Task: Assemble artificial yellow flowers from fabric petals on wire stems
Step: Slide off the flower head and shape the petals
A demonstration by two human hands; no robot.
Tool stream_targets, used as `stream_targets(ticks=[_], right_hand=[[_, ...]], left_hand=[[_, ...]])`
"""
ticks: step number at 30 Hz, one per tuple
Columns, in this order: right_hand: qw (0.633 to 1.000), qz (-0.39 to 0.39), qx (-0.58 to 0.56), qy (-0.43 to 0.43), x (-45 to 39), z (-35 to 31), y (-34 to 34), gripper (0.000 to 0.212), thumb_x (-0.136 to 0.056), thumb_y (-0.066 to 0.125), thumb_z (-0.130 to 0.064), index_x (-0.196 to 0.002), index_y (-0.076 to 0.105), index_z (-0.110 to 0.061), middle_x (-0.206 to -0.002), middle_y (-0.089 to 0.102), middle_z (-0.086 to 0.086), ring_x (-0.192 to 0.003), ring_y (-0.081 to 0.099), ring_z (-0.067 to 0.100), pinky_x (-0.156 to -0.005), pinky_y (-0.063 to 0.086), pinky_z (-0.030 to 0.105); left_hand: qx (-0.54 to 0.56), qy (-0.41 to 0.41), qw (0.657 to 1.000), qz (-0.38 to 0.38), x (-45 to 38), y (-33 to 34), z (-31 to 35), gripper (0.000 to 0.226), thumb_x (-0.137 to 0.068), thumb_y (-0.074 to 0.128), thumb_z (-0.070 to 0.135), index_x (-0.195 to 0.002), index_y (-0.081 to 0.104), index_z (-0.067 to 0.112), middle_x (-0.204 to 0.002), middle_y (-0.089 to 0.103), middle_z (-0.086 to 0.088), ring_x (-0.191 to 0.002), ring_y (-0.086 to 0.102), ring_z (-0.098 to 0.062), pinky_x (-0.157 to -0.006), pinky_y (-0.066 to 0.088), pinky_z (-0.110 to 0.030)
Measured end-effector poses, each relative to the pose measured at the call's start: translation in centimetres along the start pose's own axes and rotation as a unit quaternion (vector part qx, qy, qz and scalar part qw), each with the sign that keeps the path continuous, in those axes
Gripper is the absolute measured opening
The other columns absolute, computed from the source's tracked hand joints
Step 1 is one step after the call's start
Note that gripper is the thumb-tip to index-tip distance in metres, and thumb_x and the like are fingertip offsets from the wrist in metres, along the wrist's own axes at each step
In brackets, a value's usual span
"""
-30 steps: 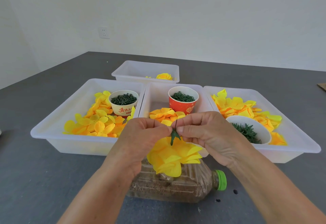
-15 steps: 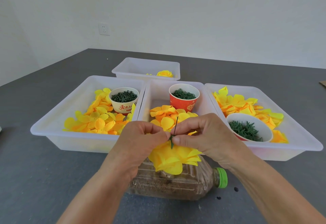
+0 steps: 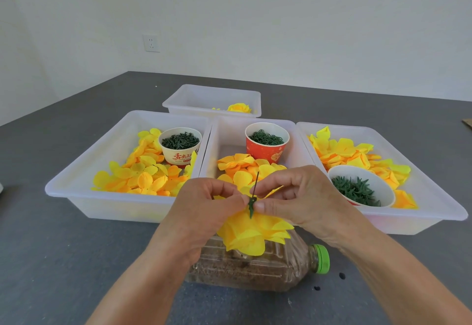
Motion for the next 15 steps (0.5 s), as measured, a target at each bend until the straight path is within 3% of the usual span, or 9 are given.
stream_targets(ticks=[5,11,15], right_hand=[[1.000,-0.012,0.001,-0.021,-0.12,-0.10,0.26,0.020,-0.069,0.079,-0.002,-0.074,0.074,-0.021,-0.076,0.071,0.008,-0.070,0.062,0.011,-0.075,0.054,0.036],[0.999,-0.020,0.023,-0.022,-0.23,-0.19,0.33,0.018,-0.070,0.079,-0.006,-0.071,0.073,-0.023,-0.073,0.070,0.000,-0.068,0.059,0.005,-0.069,0.051,0.024],[1.000,-0.022,0.011,-0.018,-0.22,-0.09,0.25,0.012,-0.073,0.077,-0.008,-0.072,0.074,-0.019,-0.073,0.069,0.007,-0.068,0.056,0.009,-0.066,0.047,0.023]], left_hand=[[-0.015,0.006,1.000,-0.021,0.03,0.04,0.11,0.020,-0.071,0.075,0.010,-0.053,0.069,0.017,-0.102,0.067,0.003,-0.105,0.059,-0.015,-0.095,0.046,-0.042],[-0.017,0.001,0.999,-0.028,-0.22,0.09,0.03,0.017,-0.072,0.074,0.004,-0.058,0.068,0.012,-0.105,0.065,0.004,-0.105,0.058,-0.015,-0.090,0.048,-0.038],[-0.006,-0.018,0.999,-0.045,-0.55,0.38,-0.10,0.022,-0.073,0.071,-0.001,-0.056,0.067,0.010,-0.106,0.066,0.001,-0.104,0.058,-0.014,-0.086,0.046,-0.032]])
Point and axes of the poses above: each hand's wrist, its own x-axis away from the middle knuckle, its own y-axis out of the palm, z = x × y, the point moved 7 cm from there along -x, towards the middle knuckle
